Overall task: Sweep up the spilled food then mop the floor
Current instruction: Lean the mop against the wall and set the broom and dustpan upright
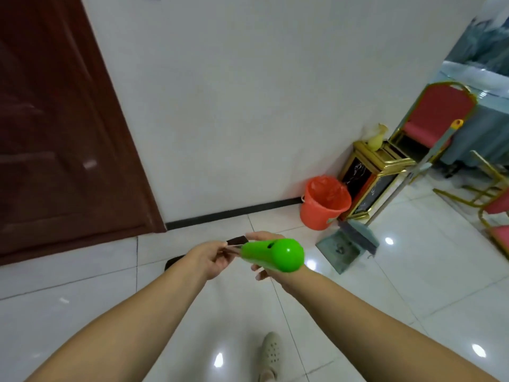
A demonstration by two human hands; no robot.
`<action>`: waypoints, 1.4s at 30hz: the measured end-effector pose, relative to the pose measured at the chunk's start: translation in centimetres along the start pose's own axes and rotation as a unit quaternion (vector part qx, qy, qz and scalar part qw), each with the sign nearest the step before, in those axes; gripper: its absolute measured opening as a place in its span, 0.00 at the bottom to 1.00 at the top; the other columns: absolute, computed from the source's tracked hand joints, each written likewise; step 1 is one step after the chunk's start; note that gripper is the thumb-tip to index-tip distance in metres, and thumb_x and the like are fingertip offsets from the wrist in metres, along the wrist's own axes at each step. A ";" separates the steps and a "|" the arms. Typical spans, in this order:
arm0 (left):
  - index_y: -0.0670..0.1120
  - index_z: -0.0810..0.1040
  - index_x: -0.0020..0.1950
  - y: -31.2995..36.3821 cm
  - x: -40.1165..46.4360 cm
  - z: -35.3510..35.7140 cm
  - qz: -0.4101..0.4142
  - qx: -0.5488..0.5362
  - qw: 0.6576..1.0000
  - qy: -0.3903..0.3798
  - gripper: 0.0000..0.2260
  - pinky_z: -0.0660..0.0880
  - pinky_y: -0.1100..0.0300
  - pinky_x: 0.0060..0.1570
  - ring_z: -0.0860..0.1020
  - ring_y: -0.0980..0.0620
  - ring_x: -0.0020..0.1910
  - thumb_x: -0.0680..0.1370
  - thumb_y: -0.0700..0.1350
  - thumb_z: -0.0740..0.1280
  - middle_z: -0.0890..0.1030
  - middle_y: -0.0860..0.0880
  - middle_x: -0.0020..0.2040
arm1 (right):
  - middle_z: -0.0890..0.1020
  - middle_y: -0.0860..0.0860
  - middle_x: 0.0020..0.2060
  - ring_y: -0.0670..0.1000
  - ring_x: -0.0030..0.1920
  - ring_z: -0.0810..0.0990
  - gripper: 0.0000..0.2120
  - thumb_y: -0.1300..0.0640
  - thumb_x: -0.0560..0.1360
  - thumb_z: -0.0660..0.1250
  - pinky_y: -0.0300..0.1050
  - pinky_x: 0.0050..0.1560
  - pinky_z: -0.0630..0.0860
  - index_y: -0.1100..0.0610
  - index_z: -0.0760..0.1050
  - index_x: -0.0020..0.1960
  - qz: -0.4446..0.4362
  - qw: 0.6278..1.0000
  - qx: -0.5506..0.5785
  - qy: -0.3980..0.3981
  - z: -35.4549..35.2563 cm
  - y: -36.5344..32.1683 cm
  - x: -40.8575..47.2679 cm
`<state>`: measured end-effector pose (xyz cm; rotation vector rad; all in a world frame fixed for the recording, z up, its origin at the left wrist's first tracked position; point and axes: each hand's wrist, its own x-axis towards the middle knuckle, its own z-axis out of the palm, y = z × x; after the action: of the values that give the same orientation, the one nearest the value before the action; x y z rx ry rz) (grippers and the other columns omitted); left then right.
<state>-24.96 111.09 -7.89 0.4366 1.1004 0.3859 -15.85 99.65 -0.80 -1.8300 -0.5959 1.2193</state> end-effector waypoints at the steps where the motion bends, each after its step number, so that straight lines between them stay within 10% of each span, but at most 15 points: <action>1: 0.36 0.70 0.39 1.0 0.4 0.1 0.000 -0.001 1.000 -0.001 0.11 0.74 0.65 0.17 0.76 0.52 0.16 0.80 0.31 0.55 0.78 0.40 0.26 | 0.80 0.52 0.45 0.48 0.34 0.76 0.16 0.65 0.77 0.63 0.41 0.31 0.76 0.56 0.76 0.63 -0.057 0.996 -0.069 0.009 -0.3 -0.5 0.8; 4: 0.33 0.70 0.38 3.7 2.8 0.7 -0.010 -0.025 1.000 0.012 0.12 0.72 0.65 0.15 0.77 0.45 0.23 0.80 0.30 0.55 0.77 0.37 0.27 | 0.80 0.50 0.55 0.51 0.45 0.79 0.19 0.59 0.73 0.69 0.47 0.52 0.78 0.49 0.77 0.63 -0.216 0.949 -0.229 -0.017 -0.9 -2.7 3.8; 10: 0.35 0.72 0.39 8.5 8.5 4.1 0.001 -0.056 0.998 0.025 0.10 0.73 0.67 0.20 0.76 0.50 0.20 0.79 0.28 0.56 0.78 0.41 0.24 | 0.81 0.49 0.53 0.52 0.53 0.79 0.17 0.47 0.72 0.68 0.48 0.52 0.76 0.52 0.79 0.58 -0.332 0.834 -0.438 -0.030 -2.1 -8.9 11.7; 15: 0.34 0.77 0.48 12.8 13.0 5.3 0.062 0.069 0.991 0.098 0.05 0.79 0.62 0.32 0.79 0.51 0.29 0.79 0.33 0.62 0.81 0.43 0.29 | 0.83 0.49 0.45 0.52 0.48 0.81 0.07 0.52 0.72 0.69 0.47 0.52 0.77 0.53 0.78 0.48 -0.317 0.879 -0.354 -0.035 -3.4 -14.5 19.0; 20: 0.36 0.79 0.58 16.4 15.7 5.4 0.273 0.339 0.892 0.124 0.14 0.75 0.67 0.46 0.78 0.55 0.45 0.74 0.29 0.66 0.82 0.41 0.51 | 0.80 0.43 0.38 0.47 0.42 0.81 0.05 0.52 0.71 0.70 0.41 0.48 0.77 0.49 0.78 0.47 -0.304 0.892 -0.325 -0.083 -3.3 -17.5 25.4; 24: 0.53 0.78 0.41 18.6 17.5 5.9 0.328 0.427 0.835 0.114 0.12 0.67 0.78 0.31 0.75 0.67 0.30 0.72 0.35 0.71 0.78 0.61 0.30 | 0.82 0.46 0.43 0.48 0.44 0.81 0.08 0.51 0.72 0.69 0.42 0.49 0.77 0.50 0.78 0.50 -0.320 0.870 -0.360 -0.103 -1.9 -19.8 28.8; 33: 0.62 0.74 0.38 27.3 22.4 4.1 0.386 0.439 0.804 0.106 0.12 0.69 0.75 0.36 0.77 0.66 0.38 0.74 0.45 0.70 0.79 0.60 0.35 | 0.80 0.44 0.43 0.44 0.43 0.77 0.14 0.42 0.71 0.68 0.40 0.44 0.76 0.49 0.75 0.52 -0.408 0.814 -0.412 0.010 1.6 -27.0 35.6; 42: 0.59 0.71 0.30 39.3 26.3 1.9 0.428 0.436 0.791 0.018 0.15 0.66 0.71 0.34 0.70 0.62 0.30 0.73 0.43 0.69 0.74 0.61 0.29 | 0.78 0.41 0.45 0.43 0.46 0.78 0.19 0.52 0.73 0.69 0.41 0.49 0.79 0.51 0.72 0.63 -0.462 0.840 -0.277 0.061 7.7 -33.9 41.9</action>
<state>-15.90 157.55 -6.84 1.7994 1.0153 0.6624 -3.44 152.32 4.97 -1.6503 -1.6413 0.2661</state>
